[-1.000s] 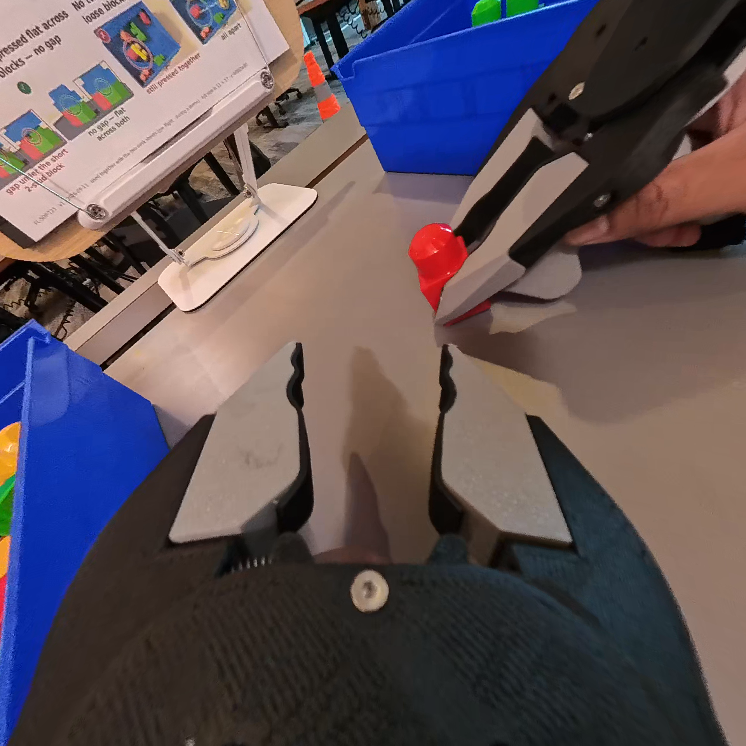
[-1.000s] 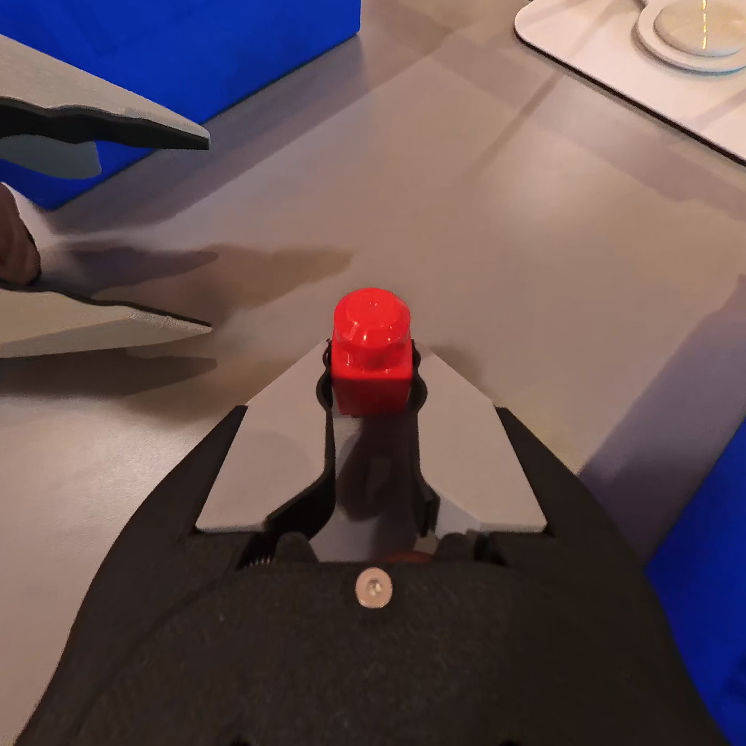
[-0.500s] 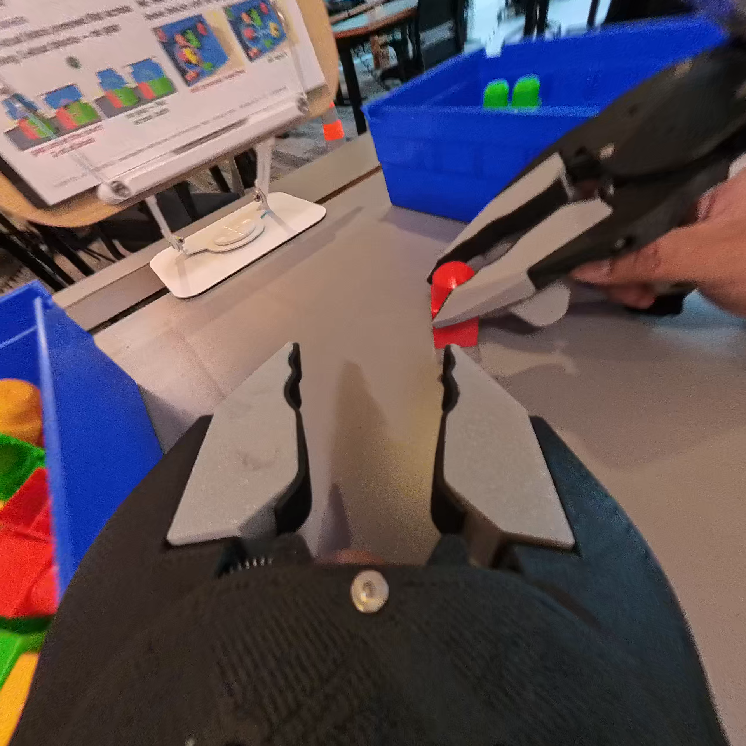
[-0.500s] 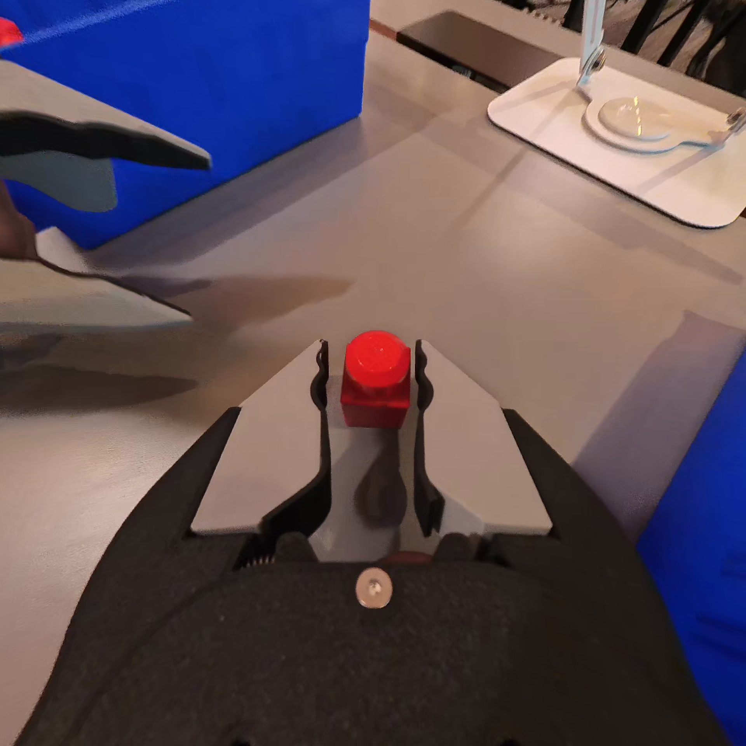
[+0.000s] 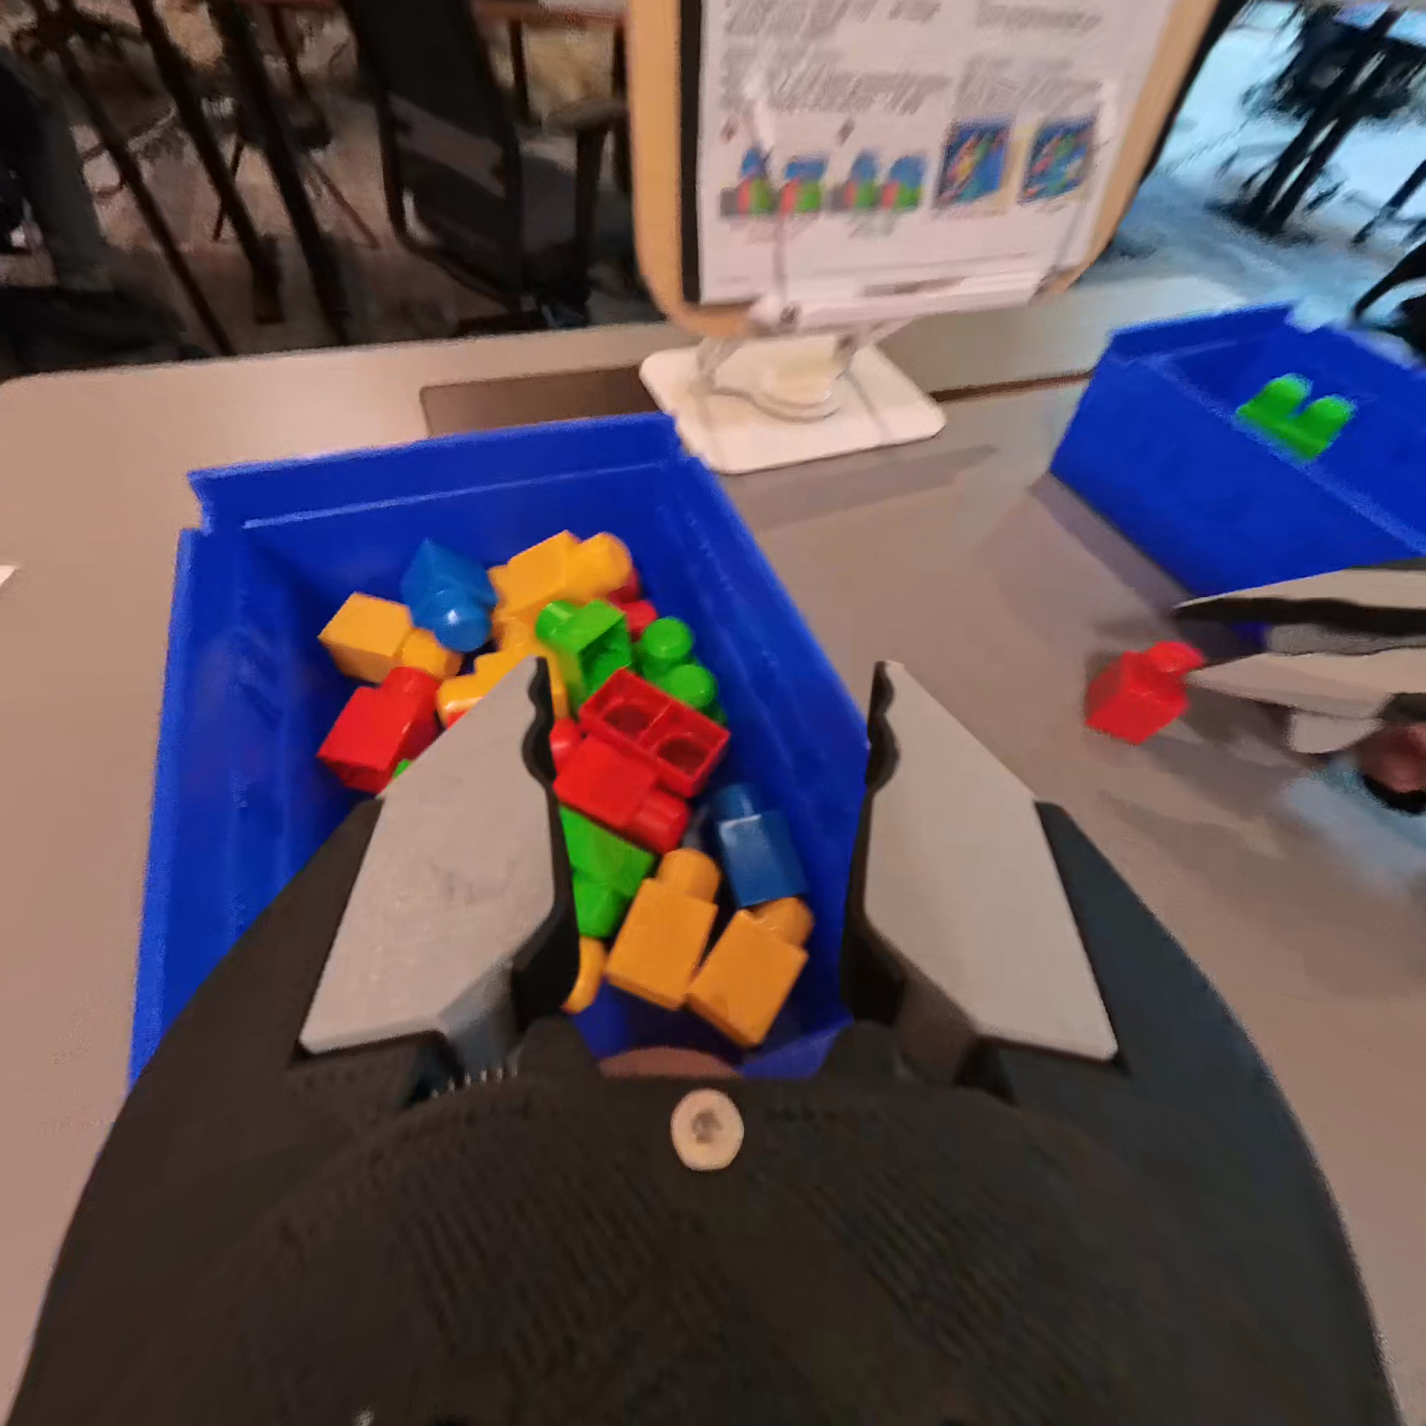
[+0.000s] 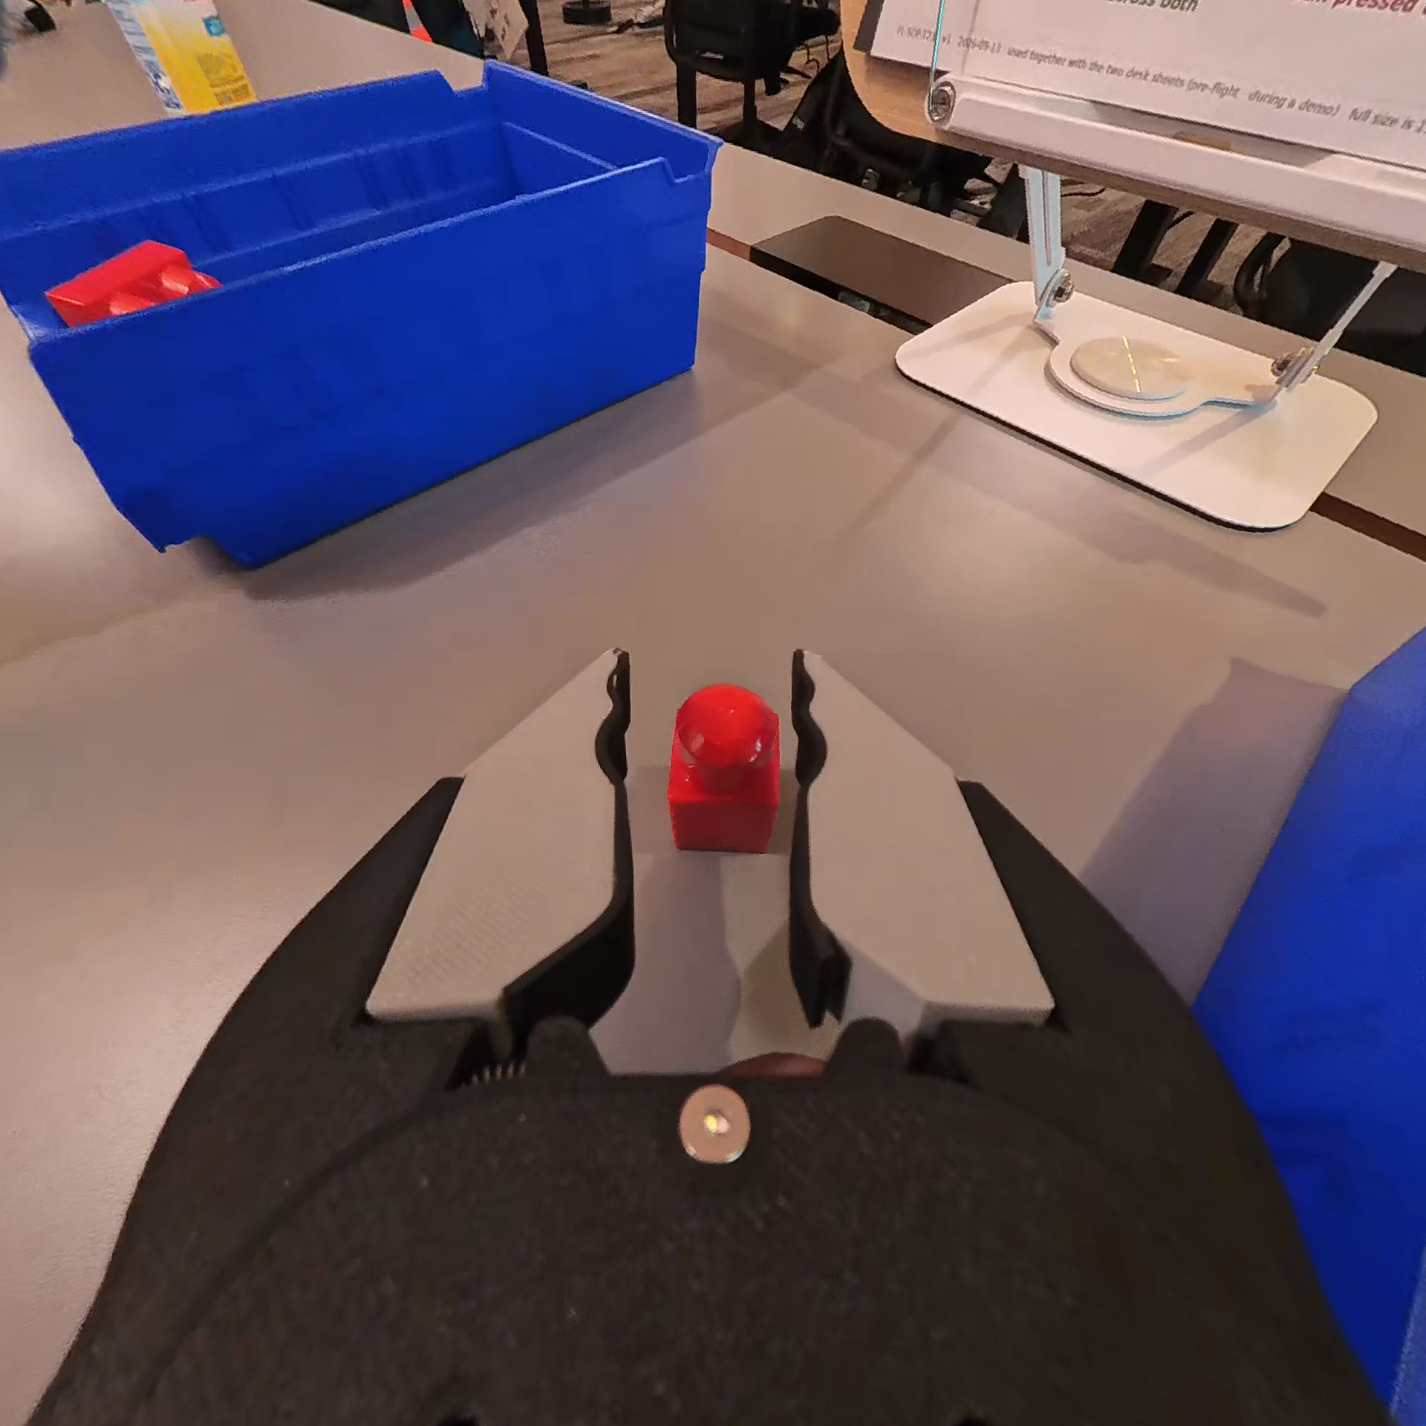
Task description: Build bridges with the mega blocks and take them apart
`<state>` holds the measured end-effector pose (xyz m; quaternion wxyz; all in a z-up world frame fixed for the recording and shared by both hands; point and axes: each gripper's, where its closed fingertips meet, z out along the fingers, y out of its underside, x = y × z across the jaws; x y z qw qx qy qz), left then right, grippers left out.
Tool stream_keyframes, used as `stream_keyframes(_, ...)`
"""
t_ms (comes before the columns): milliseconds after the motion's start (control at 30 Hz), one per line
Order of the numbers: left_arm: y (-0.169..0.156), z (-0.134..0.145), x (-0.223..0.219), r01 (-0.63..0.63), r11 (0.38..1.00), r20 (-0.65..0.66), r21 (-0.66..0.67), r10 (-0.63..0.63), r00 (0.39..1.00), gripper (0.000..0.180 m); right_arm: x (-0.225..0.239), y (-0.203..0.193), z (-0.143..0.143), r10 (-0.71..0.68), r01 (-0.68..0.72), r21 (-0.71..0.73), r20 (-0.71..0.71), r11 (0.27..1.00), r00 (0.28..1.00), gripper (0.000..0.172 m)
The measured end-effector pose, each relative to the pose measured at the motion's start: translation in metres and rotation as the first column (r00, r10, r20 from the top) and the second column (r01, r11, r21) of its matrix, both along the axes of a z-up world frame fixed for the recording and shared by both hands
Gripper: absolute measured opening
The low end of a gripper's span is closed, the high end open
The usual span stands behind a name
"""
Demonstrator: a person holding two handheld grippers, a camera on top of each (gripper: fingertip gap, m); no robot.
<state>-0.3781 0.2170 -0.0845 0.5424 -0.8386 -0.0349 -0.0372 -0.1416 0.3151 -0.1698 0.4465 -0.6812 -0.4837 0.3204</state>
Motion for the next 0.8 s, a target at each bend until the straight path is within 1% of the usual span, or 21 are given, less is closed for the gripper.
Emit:
stream_keyframes(100, 0.014, -0.041, -0.017, 0.013, 0.986, -0.023, -0.166, -0.017, 1.0, 0.08, 0.0, 0.0, 0.001, 0.0, 0.0, 0.0, -0.003, 1.0, 1.0, 0.038)
stream_keyframes(167, 0.024, -0.064, -0.022, 0.033, 0.969, -0.037, -0.245, -0.044, 0.998, 0.078, 0.001, 0.0, 0.001, 0.0, 0.0, -0.003, -0.007, 1.0, 1.0, 0.038)
stream_keyframes(233, 0.034, -0.079, -0.017, 0.095, 0.952, -0.024, -0.292, -0.106, 0.994, 0.065, 0.001, 0.0, 0.002, 0.002, -0.002, -0.006, -0.012, 1.0, 1.0, 0.038)
stream_keyframes(267, 0.039, -0.084, -0.016, 0.112, 0.946, -0.032, -0.303, -0.128, 0.991, 0.063, 0.001, -0.001, 0.002, 0.002, -0.002, -0.006, -0.013, 1.0, 1.0, 0.038)
stream_keyframes(333, 0.045, -0.096, -0.013, 0.139, 0.926, -0.081, -0.35, -0.178, 0.981, 0.057, 0.001, -0.001, 0.002, 0.003, -0.003, -0.004, -0.013, 1.0, 1.0, 0.038)
stream_keyframes(367, 0.045, -0.104, -0.014, 0.138, 0.911, -0.112, -0.389, -0.195, 0.974, 0.054, 0.001, -0.001, 0.002, 0.003, -0.003, -0.005, -0.012, 1.0, 1.0, 0.038)
stream_keyframes(400, 0.046, -0.111, -0.016, 0.124, 0.896, -0.146, -0.425, -0.204, 0.968, 0.054, 0.001, -0.001, 0.002, 0.004, -0.004, -0.006, -0.011, 1.0, 1.0, 0.038)
stream_keyframes(467, 0.048, -0.117, -0.024, 0.085, 0.883, -0.221, -0.462, -0.207, 0.953, 0.054, 0.0, -0.001, 0.002, 0.005, -0.006, -0.007, -0.012, 1.0, 1.0, 0.038)
stream_keyframes(533, 0.049, -0.111, -0.032, 0.055, 0.896, -0.272, -0.44, -0.191, 0.943, 0.053, 0.0, -0.001, 0.002, 0.006, -0.007, -0.009, -0.015, 1.0, 1.0, 0.038)
stream_keyframes(600, 0.05, -0.102, -0.032, 0.069, 0.912, -0.247, -0.404, -0.182, 0.952, 0.05, 0.0, -0.001, 0.002, 0.009, -0.009, -0.012, -0.016, 1.0, 1.0, 0.038)
stream_keyframes(633, 0.048, -0.1, -0.033, 0.075, 0.91, -0.228, -0.408, -0.181, 0.957, 0.05, -0.001, -0.002, 0.002, 0.011, -0.011, -0.014, -0.016, 1.0, 1.0, 0.038)
stream_keyframes(667, 0.045, -0.101, -0.034, 0.084, 0.902, -0.213, -0.424, -0.19, 0.958, 0.05, -0.001, -0.002, 0.001, 0.014, -0.014, -0.016, -0.015, 1.0, 1.0, 0.038)
stream_keyframes(733, 0.037, -0.109, -0.038, 0.091, 0.871, -0.224, -0.483, -0.223, 0.949, 0.05, -0.002, -0.003, 0.001, 0.018, -0.018, -0.016, -0.012, 1.0, 1.0, 0.038)
stream_keyframes(767, 0.033, -0.111, -0.038, 0.108, 0.858, -0.23, -0.501, -0.253, 0.94, 0.046, -0.003, -0.004, 0.001, 0.021, -0.021, -0.016, -0.012, 1.0, 1.0, 0.038)
stream_keyframes(800, 0.03, -0.113, -0.036, 0.136, 0.843, -0.234, -0.521, -0.294, 0.927, 0.046, -0.003, -0.005, 0.001, 0.023, -0.024, -0.016, -0.012, 1.0, 1.0, 0.038)
